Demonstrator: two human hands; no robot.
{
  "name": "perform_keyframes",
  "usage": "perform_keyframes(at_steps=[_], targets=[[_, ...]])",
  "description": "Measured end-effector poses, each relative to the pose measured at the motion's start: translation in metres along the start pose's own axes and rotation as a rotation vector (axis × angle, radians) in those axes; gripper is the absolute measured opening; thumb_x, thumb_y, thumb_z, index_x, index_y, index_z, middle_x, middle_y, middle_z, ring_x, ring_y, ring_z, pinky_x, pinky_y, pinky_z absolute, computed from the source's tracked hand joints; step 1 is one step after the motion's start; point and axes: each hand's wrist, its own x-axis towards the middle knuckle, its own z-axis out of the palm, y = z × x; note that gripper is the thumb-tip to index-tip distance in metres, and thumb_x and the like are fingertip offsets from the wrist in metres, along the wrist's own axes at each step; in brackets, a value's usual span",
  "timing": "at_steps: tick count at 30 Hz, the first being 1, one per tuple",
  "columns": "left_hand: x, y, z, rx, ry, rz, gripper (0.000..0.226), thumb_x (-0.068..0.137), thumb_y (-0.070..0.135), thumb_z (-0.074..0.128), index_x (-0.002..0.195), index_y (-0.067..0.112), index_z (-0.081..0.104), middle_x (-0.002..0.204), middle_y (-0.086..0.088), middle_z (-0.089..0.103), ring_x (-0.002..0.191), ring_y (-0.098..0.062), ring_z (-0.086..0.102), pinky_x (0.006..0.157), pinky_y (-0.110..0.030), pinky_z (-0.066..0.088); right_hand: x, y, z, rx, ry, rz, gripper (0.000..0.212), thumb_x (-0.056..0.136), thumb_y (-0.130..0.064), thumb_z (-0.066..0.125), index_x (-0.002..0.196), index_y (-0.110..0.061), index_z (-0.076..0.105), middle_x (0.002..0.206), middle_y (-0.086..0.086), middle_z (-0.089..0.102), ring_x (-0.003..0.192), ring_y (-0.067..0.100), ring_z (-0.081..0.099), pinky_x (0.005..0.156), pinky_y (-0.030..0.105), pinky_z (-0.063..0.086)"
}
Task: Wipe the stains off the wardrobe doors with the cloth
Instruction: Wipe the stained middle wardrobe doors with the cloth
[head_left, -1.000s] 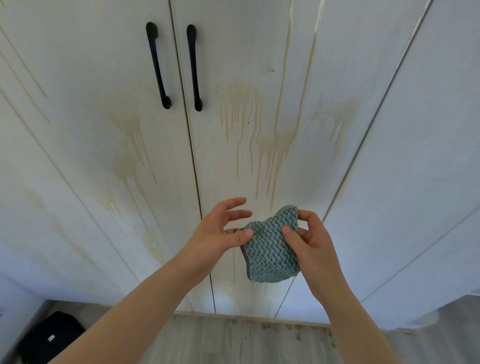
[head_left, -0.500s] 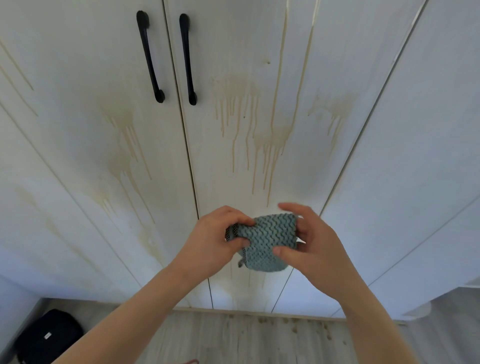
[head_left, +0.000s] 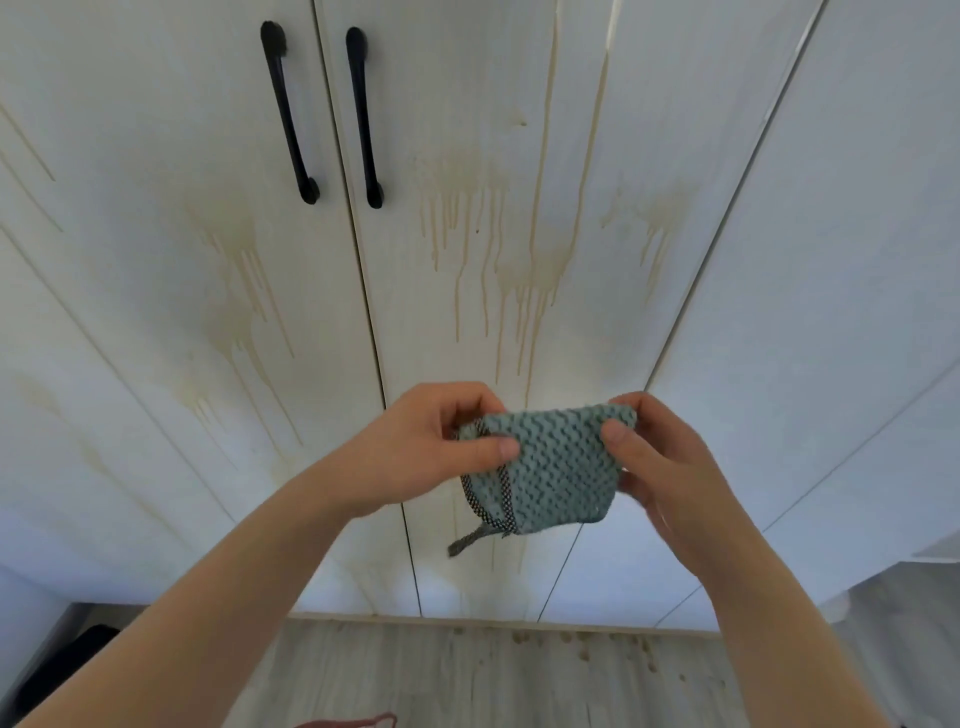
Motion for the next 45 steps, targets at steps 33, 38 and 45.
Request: perform_keyframes(at_steps=[33, 38, 45], targets=[[0.102, 0.504, -0.187, 1.65, 1.104, 0.643, 0.029, 0.085, 0.009, 0.056, 0.114, 0.011, 0.051, 0.111, -0.004, 0.049, 0.098, -0.022, 0.049, 0.072, -0.034, 0.047, 0.166, -0.435, -0.009, -0.92, 0.872, -0.799, 0.048, 0.096, -0.07, 0.026, 0.083, -0.028, 0.044, 0.063, -0.006, 0.063, 0.057, 0.014, 0.063, 0.061, 0.033, 0.053], [0.112, 0.548, -0.196, 1.79, 1.089, 0.575, 0.048, 0.083, 0.012, 0.055, 0.13, 0.009, 0.045, 0.139, -0.008, 0.043, 0.122, -0.024, 0.047, 0.085, -0.035, 0.048, 0.214, -0.448, -0.006, -1.4, 0.986, -0.925, 0.054, 0.089, -0.062, 0.001, 0.075, -0.028, 0.04, 0.062, -0.007, 0.049, 0.059, 0.018, 0.05, 0.049, 0.033, 0.033], [0.139, 0.587, -0.205, 1.833, 1.052, 0.545, 0.057, 0.091, 0.013, 0.047, 0.146, 0.008, 0.033, 0.159, -0.008, 0.025, 0.142, -0.025, 0.032, 0.104, -0.041, 0.044, 0.244, -0.553, -0.013, -1.181, 1.243, -1.126, 0.028, 0.102, -0.052, 0.03, 0.093, -0.028, 0.042, 0.062, -0.008, 0.056, 0.057, 0.019, 0.053, 0.051, 0.031, 0.039]])
